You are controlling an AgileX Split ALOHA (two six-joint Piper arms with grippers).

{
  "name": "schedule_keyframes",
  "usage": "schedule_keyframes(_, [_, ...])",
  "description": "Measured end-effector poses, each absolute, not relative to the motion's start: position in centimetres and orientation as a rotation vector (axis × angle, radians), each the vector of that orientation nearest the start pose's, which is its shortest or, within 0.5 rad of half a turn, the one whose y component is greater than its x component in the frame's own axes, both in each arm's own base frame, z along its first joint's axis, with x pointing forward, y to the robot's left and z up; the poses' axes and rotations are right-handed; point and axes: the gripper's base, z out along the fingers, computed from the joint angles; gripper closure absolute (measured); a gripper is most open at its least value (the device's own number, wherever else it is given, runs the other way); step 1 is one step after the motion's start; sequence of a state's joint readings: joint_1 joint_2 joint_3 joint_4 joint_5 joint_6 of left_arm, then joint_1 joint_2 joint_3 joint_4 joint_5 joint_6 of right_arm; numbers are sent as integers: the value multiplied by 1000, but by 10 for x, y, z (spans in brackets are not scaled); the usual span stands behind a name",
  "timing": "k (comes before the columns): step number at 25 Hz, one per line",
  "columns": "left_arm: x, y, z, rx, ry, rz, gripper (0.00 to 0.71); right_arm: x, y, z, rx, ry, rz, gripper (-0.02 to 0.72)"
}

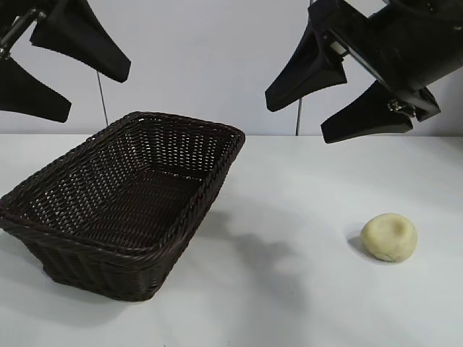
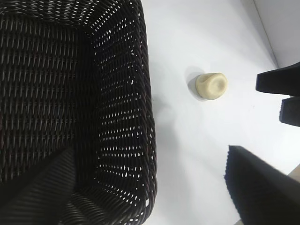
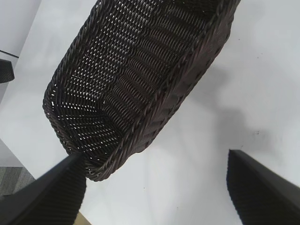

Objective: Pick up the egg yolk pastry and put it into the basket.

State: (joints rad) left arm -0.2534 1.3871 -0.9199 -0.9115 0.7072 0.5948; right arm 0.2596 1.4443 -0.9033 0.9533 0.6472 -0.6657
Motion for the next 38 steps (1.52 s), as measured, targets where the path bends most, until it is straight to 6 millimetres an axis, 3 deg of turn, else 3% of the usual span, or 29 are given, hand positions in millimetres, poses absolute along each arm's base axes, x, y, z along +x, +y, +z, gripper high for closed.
schedule_keyframes(30, [261, -113, 277, 297, 2397, -824, 83, 268, 118, 258, -333, 2429, 822, 115])
schedule_keyframes(38, [253, -117, 277, 42, 2545, -1006, 83, 269, 117, 258, -326, 2423, 814, 115])
